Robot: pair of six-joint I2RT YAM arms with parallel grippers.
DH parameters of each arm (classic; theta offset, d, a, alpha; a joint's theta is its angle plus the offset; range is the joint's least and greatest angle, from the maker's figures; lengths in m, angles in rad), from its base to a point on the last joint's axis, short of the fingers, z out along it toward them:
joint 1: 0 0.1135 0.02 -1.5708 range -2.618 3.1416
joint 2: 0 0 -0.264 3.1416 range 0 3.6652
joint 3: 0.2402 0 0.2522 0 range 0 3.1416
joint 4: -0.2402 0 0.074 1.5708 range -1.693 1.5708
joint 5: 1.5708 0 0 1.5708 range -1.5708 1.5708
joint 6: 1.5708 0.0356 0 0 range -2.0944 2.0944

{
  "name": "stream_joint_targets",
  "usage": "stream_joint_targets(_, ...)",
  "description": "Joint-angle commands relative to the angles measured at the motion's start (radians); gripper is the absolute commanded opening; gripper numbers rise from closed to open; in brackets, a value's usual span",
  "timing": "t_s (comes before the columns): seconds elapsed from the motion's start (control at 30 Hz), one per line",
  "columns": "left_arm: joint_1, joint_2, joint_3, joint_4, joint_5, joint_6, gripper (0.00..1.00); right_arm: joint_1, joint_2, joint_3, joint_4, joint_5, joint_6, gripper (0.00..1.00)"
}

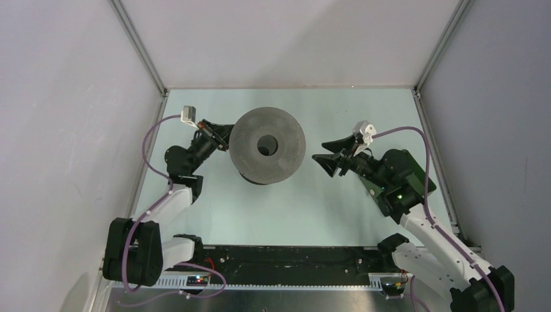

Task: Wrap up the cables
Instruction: Wrap the cable around the cable reel.

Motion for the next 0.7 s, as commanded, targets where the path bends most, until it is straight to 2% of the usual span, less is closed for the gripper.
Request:
stream_joint_targets(0.0, 0.007, -0.009, 0.065, 0.08, 0.005, -0.03, 0.0, -0.007, -0.047, 0.001, -0.018, -0.036, -0.133, 0.58)
stream_joint_targets(0.1, 0.007, -0.004, 0.069, 0.08, 0.022, -0.032, 0.0, -0.012, -0.038, 0.001, 0.011, -0.039, -0.216, 0.59)
stream_joint_targets(0.47, 0.006, 0.011, 0.083, 0.08, 0.074, -0.036, 0.0, -0.12, 0.146, 0.011, 0.239, -0.28, -0.388, 0.58)
stream_joint_targets(0.67, 0.006, 0.017, 0.087, 0.08, 0.074, -0.035, 0.0, -0.084, 0.205, 0.017, 0.284, -0.26, -0.473, 0.59)
